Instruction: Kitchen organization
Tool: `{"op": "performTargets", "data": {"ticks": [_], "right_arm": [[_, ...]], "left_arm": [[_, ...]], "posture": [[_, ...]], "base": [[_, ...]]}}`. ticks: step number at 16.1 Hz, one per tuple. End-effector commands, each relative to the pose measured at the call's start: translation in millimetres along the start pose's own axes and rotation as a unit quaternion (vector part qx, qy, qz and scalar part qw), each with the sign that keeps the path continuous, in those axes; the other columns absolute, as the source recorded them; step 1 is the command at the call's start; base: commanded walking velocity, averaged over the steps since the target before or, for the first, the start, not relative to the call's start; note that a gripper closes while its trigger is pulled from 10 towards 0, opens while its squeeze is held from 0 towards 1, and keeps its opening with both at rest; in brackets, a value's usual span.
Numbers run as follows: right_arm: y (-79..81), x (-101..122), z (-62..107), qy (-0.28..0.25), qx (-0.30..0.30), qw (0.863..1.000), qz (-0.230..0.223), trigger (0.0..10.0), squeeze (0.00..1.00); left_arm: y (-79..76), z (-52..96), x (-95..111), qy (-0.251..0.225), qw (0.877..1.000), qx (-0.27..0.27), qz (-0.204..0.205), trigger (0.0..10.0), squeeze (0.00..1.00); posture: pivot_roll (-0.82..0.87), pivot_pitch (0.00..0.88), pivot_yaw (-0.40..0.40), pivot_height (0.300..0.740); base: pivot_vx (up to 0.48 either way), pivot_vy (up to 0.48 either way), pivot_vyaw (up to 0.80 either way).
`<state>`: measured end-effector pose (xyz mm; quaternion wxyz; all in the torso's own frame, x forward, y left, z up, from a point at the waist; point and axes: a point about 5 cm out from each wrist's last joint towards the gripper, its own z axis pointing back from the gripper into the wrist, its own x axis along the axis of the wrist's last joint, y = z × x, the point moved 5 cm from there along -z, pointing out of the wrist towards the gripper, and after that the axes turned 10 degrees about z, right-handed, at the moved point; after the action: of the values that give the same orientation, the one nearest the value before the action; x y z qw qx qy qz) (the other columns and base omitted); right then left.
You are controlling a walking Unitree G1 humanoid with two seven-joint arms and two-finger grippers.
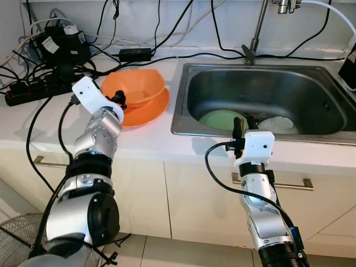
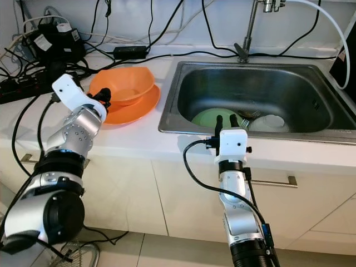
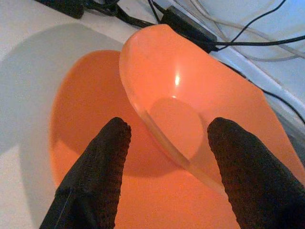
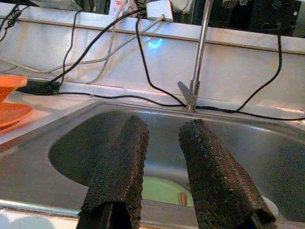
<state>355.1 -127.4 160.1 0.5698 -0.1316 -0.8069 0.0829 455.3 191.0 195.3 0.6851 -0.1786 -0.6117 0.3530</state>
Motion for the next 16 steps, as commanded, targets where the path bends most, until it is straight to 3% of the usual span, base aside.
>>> {"op": "performTargets", "data": {"ticks": [1,7,11,16], "right_arm": [[1.8,2.2,-2.5,-0.004,0.004,1.000,-0.005,10.0,0.00],[3.3,1.4,-2.6,-0.003,0.009,1.000,-0.005,10.0,0.00],[3.1,1.1,-2.1,-0.002,0.009,1.000,-0.004,10.0,0.00],[3.7,-0.6,-0.1,0.001,0.009,1.000,-0.005,10.0,0.00]], "left_arm": [[-2.6,-1.8,7.6,-0.006,1.000,-0.004,0.008,10.0,0.00],[8.0,-7.2,4.0,0.009,0.999,0.027,0.024,10.0,0.00],[24.1,-8.5,-6.5,0.027,0.997,0.063,0.045,10.0,0.00],[29.0,-8.3,-15.8,0.036,0.995,0.074,0.062,10.0,0.00]], "posture": [[0.03,0.007,0.071,0.740],[0.04,0.000,0.066,0.740],[0.03,0.001,0.068,0.740],[0.03,0.007,0.066,0.740]], "base": [[0.000,0.000,0.00],[0.000,0.000,0.00],[0.000,0.000,0.00],[0.000,0.000,0.00]]}}
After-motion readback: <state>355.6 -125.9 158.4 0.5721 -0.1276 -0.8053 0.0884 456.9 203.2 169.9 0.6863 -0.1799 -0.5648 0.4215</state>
